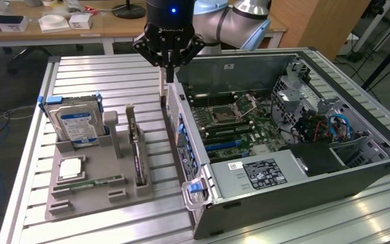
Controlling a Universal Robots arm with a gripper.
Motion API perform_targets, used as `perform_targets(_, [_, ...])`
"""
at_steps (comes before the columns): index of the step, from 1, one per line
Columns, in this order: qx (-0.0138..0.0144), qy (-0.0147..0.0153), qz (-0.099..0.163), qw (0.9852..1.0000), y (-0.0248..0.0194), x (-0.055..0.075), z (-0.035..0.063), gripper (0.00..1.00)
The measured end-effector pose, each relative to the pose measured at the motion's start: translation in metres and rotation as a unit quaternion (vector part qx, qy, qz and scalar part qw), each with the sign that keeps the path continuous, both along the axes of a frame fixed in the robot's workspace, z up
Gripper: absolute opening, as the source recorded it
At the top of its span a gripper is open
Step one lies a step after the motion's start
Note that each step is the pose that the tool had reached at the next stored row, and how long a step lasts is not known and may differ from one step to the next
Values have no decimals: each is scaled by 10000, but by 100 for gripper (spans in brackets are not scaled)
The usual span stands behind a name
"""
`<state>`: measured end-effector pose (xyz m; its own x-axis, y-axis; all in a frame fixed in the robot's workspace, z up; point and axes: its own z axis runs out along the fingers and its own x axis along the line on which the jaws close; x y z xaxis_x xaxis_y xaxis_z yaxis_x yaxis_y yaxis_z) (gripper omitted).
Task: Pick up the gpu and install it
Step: 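Reach for the gpu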
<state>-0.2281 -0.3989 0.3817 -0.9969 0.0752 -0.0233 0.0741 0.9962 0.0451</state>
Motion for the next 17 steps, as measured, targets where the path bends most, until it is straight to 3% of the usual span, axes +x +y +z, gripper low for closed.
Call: perform_targets(17, [0,0,0,10000,0,-163,-23,11])
